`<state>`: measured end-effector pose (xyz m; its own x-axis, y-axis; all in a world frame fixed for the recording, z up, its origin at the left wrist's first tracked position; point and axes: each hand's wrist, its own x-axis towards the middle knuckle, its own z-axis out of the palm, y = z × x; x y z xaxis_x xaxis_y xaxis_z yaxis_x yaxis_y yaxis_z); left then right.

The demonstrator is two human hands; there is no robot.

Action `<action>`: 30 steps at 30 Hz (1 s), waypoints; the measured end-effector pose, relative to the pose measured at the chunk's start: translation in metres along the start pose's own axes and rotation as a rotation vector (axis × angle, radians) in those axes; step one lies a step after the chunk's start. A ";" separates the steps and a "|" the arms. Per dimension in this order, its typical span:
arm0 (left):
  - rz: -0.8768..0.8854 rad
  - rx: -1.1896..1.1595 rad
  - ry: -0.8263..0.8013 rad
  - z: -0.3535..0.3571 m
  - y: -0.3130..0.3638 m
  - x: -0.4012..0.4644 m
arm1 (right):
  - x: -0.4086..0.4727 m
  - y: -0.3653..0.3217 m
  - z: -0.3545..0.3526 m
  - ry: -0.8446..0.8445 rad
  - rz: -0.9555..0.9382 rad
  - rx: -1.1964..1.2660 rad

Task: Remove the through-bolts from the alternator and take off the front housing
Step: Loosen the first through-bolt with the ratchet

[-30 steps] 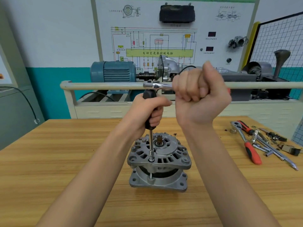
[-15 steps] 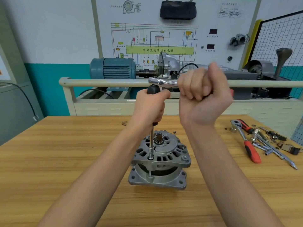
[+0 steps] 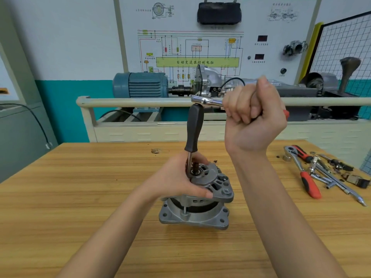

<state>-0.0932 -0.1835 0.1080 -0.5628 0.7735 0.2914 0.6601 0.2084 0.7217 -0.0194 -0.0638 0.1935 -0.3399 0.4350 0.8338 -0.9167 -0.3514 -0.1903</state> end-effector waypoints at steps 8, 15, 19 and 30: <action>0.071 0.086 0.047 0.012 -0.014 -0.001 | -0.004 -0.003 0.000 0.002 -0.011 0.012; 0.072 0.055 0.082 0.010 -0.015 -0.002 | -0.002 0.000 0.010 -0.006 0.002 -0.049; 0.051 0.079 0.082 0.011 -0.016 0.000 | -0.001 0.000 0.012 -0.004 -0.001 -0.079; 0.062 -0.820 0.124 -0.040 0.053 0.029 | 0.012 0.000 0.001 0.179 0.239 0.202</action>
<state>-0.0945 -0.1736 0.1797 -0.6198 0.6878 0.3778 0.1467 -0.3713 0.9168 -0.0237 -0.0594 0.2042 -0.5878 0.4528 0.6704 -0.7527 -0.6099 -0.2480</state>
